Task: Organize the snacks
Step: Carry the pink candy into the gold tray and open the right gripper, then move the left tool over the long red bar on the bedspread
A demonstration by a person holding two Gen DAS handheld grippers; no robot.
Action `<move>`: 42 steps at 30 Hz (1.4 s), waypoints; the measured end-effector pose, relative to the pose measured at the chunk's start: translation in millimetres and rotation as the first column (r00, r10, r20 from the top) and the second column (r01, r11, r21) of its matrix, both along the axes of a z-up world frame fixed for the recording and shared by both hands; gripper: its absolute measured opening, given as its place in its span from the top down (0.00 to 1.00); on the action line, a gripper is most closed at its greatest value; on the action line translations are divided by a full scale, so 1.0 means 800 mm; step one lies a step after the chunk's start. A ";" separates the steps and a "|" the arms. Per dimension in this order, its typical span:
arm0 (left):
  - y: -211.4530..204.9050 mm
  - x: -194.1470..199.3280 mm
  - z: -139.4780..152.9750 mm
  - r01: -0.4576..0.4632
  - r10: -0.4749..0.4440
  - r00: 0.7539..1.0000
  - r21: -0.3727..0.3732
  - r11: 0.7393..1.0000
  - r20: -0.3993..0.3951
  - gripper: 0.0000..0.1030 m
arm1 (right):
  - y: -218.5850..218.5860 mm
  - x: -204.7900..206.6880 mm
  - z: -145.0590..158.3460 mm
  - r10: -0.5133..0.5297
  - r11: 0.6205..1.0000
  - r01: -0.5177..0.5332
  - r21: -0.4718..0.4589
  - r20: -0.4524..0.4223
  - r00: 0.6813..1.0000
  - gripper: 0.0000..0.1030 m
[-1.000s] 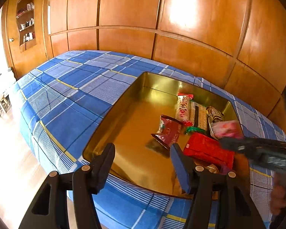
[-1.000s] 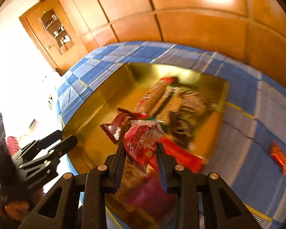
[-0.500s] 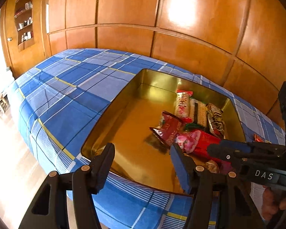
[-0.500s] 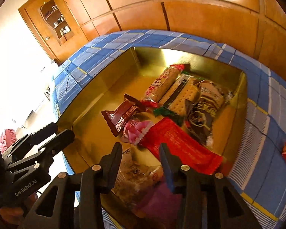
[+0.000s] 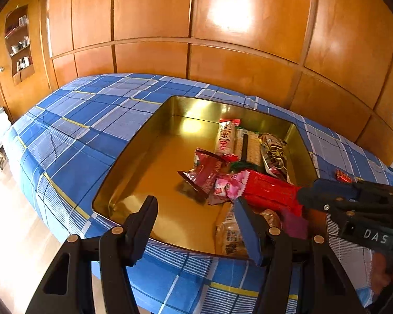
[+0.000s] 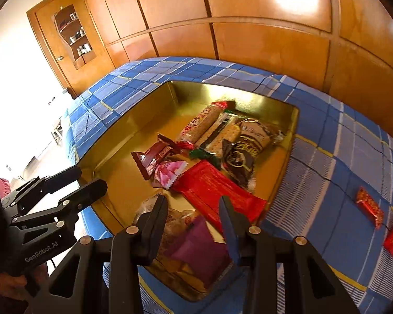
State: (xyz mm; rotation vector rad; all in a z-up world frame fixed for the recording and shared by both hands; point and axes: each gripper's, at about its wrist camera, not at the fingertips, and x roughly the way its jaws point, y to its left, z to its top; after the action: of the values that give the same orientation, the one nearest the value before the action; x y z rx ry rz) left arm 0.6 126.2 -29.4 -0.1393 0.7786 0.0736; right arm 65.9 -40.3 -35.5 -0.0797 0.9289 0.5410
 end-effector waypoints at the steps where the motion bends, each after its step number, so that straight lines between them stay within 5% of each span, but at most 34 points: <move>1: -0.003 0.000 0.001 0.006 -0.006 1.000 0.003 1.000 0.001 0.40 | -0.004 -0.001 0.002 -0.003 1.000 0.003 -0.002 0.006 1.000 0.60; 13: -0.033 -0.004 0.005 0.072 -0.072 0.997 0.036 0.997 0.000 0.40 | -0.084 -0.004 0.023 -0.094 0.995 0.095 -0.032 0.055 0.994 0.60; 25: -0.074 0.004 0.015 0.156 -0.157 0.988 0.074 0.985 -0.003 0.40 | -0.225 0.017 0.044 -0.262 0.949 0.275 -0.152 0.098 0.960 0.60; 36: -0.130 0.014 0.016 0.250 -0.248 0.968 0.111 0.962 -0.031 0.40 | -0.362 0.043 0.024 -0.429 0.880 0.436 -0.189 0.078 0.900 0.60; 42: -0.174 0.026 0.022 0.331 -0.328 0.944 0.117 0.936 -0.047 0.40 | -0.431 0.046 -0.004 -0.572 0.820 0.571 -0.044 -0.023 0.820 0.60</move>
State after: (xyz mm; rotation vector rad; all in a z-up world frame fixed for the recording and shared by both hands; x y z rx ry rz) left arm 21.2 -13.1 -11.5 0.1117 0.8130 -0.1955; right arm 102.6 -385.4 -38.6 0.1783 0.9416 -0.0389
